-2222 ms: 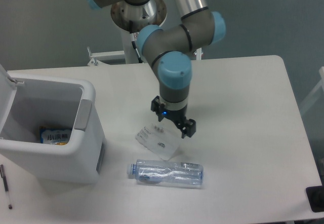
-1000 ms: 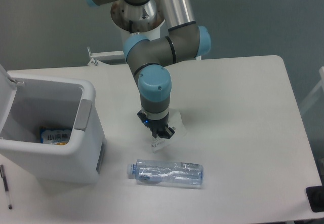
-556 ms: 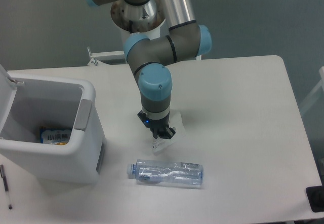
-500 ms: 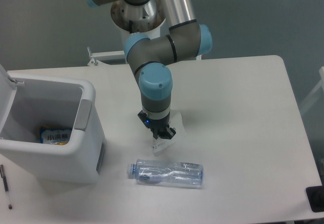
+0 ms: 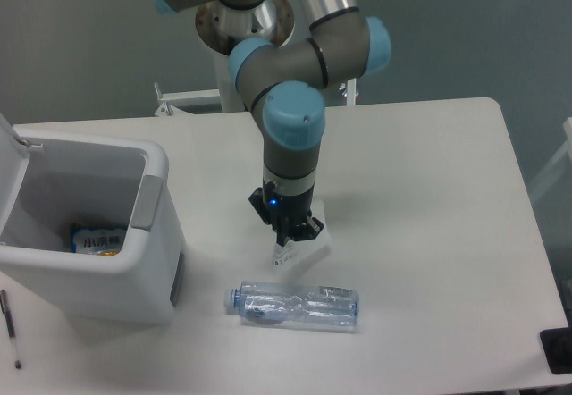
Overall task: Place the trash in the trash can
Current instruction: 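Carry the wrapper over the white bin and release it inside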
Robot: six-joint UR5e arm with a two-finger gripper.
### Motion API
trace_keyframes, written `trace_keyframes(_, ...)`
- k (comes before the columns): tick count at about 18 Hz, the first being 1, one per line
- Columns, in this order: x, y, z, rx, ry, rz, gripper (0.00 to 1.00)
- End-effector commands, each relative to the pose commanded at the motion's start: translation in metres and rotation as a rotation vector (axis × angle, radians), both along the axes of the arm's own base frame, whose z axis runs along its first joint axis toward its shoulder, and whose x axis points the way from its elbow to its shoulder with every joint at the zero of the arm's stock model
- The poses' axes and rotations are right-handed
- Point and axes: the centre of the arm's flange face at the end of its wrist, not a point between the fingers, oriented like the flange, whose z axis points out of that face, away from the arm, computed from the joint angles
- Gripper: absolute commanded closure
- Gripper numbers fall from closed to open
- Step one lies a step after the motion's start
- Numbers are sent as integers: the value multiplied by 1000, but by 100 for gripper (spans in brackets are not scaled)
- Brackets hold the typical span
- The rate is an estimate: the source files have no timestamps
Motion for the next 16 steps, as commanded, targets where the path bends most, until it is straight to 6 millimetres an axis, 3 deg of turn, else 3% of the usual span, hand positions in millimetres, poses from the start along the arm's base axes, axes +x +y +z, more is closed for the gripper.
trace_keyframes(3,-2,11,27,74,-20,57,100)
trace_keyframes(7,-3,21,79,182,-27,140,100)
trace_keyframes(11,9,28,149,327,-58,207,100)
trace_keyframes(16,26,38,199,422,-100,266,100)
